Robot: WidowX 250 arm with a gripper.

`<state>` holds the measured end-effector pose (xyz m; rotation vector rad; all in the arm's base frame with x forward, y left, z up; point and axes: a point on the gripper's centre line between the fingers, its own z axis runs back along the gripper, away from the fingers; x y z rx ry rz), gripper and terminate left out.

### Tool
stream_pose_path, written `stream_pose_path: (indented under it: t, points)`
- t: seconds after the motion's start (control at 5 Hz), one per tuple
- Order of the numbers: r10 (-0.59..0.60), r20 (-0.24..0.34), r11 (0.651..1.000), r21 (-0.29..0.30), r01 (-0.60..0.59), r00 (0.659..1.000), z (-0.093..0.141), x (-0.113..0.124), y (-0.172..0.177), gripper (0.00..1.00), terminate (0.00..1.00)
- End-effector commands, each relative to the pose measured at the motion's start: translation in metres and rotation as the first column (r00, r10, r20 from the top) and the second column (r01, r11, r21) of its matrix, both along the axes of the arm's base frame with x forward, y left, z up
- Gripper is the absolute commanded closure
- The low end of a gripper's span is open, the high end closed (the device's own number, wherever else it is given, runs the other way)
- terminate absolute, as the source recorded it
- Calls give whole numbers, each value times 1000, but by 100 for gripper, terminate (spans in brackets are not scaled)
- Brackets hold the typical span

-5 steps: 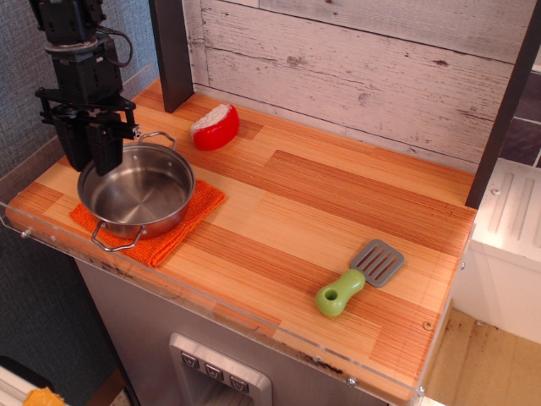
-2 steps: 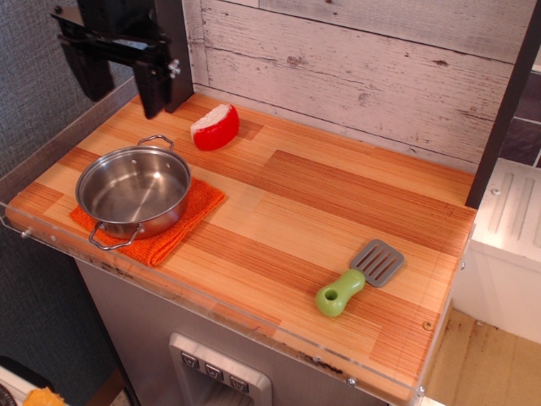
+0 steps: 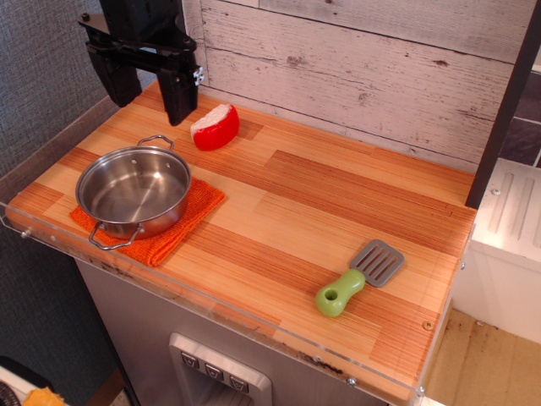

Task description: PICK UP THE VESSEL PUT ON THE TOWEL

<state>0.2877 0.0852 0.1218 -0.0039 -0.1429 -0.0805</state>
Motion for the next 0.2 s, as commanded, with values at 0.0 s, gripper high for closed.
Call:
stream_pose_path:
  t: [0.0]
  points:
    - [-94,-39,996,-7,94,995,14,1,11,0,100]
